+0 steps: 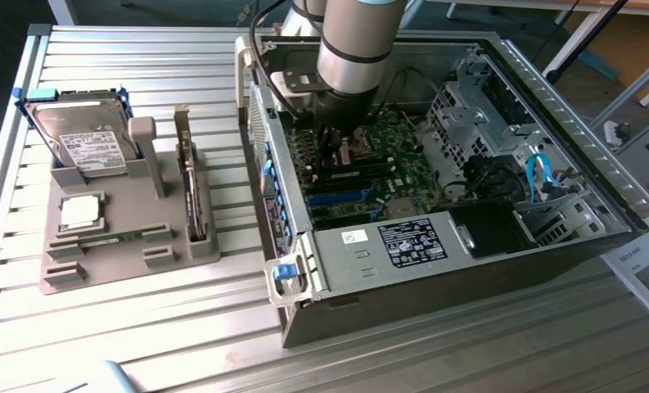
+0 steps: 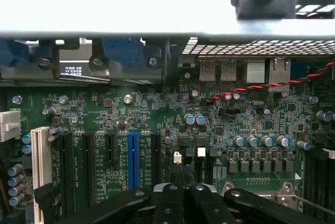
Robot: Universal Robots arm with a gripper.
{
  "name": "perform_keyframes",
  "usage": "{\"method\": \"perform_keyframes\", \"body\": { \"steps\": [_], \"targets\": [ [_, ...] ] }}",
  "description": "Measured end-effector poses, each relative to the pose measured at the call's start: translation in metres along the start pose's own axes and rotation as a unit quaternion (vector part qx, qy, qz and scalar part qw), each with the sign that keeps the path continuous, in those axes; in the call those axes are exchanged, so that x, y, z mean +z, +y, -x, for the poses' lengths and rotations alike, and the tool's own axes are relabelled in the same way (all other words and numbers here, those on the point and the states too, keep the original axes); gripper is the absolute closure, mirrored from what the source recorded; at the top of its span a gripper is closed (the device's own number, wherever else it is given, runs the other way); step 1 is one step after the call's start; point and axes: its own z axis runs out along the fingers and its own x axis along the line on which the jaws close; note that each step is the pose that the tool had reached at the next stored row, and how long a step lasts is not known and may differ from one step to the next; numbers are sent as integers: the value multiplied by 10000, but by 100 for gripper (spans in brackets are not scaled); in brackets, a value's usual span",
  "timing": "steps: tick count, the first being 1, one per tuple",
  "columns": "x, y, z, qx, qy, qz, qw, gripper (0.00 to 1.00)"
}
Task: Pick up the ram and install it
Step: 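Press down the ram until it locks into place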
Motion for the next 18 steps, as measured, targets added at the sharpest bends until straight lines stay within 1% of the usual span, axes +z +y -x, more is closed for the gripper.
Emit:
{"method": "perform_keyframes", "body": {
  "steps": [2,5,10,12,13,14,15,16,18],
  "targets": [
    [-19,-2,1,0,-1,-3,10000,90],
    [-79,-3,1,-1,12,3,10000,90],
    [-260,-10,4,0,28,22,10000,90],
    [-309,-12,5,-1,35,26,10000,90],
    [-347,-14,6,-1,43,29,10000,90],
    [-412,-17,7,-2,59,35,10000,90],
    [-453,-19,8,-2,66,38,10000,90],
    [-488,-21,8,-2,72,39,10000,90],
    [-525,-22,9,-2,78,41,10000,90]
  ]
}}
